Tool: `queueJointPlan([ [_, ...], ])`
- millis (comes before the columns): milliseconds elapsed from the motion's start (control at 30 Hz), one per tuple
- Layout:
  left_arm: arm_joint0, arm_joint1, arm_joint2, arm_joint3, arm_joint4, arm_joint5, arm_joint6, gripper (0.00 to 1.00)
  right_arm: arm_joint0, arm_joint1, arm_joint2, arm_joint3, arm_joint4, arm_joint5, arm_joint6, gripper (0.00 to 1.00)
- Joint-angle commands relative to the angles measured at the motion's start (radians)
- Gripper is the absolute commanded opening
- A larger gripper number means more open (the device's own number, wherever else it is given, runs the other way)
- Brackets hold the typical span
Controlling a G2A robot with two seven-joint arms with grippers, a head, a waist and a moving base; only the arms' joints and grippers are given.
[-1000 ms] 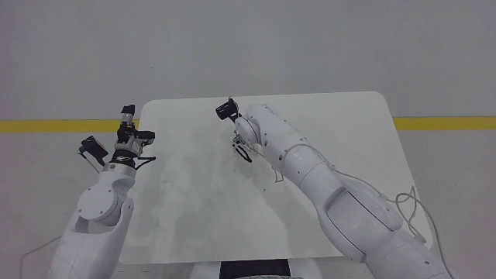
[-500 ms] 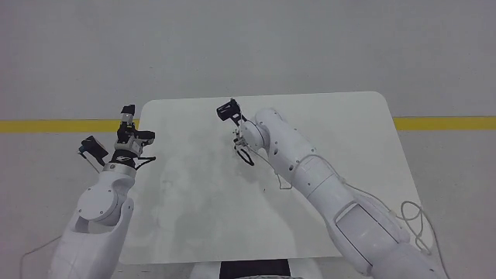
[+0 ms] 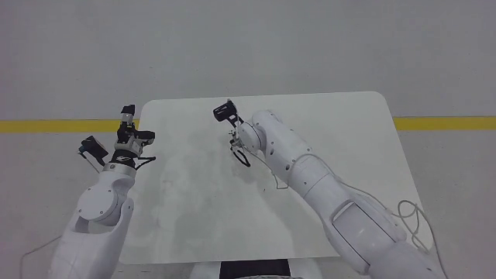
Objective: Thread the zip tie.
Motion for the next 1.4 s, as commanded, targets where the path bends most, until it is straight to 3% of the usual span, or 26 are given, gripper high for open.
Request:
queueJointPlan([
  [0, 0.000, 0.000, 0.000, 0.000, 0.000, 0.000, 0.000, 1.00, 0.006, -0.005, -0.004, 0.014, -0.001, 0.015, -0.011, 0.00],
  [167, 0.000, 0.000, 0.000, 0.000, 0.000, 0.000, 0.000, 1.00, 0.018, -0.017, -0.014, 0.045, -0.001, 0.035, -0.022, 0.00],
  [200, 0.000, 0.000, 0.000, 0.000, 0.000, 0.000, 0.000, 1.00, 0.020, -0.018, -0.015, 0.051, 0.001, 0.035, -0.023, 0.14],
  [233, 0.000, 0.000, 0.000, 0.000, 0.000, 0.000, 0.000, 1.00, 0.023, -0.021, -0.016, 0.059, 0.002, 0.033, -0.023, 0.20],
  [333, 0.000, 0.000, 0.000, 0.000, 0.000, 0.000, 0.000, 1.00, 0.029, -0.026, -0.018, 0.076, 0.008, 0.030, -0.027, 0.26],
  [700, 0.000, 0.000, 0.000, 0.000, 0.000, 0.000, 0.000, 1.00, 0.044, -0.039, -0.023, 0.114, 0.010, 0.028, -0.035, 0.25],
  [1000, 0.000, 0.000, 0.000, 0.000, 0.000, 0.000, 0.000, 1.00, 0.042, -0.044, -0.025, 0.127, -0.006, 0.034, -0.021, 0.13],
  [1367, 0.000, 0.000, 0.000, 0.000, 0.000, 0.000, 0.000, 1.00, 0.037, -0.047, -0.021, 0.124, -0.010, 0.025, -0.017, 0.15],
])
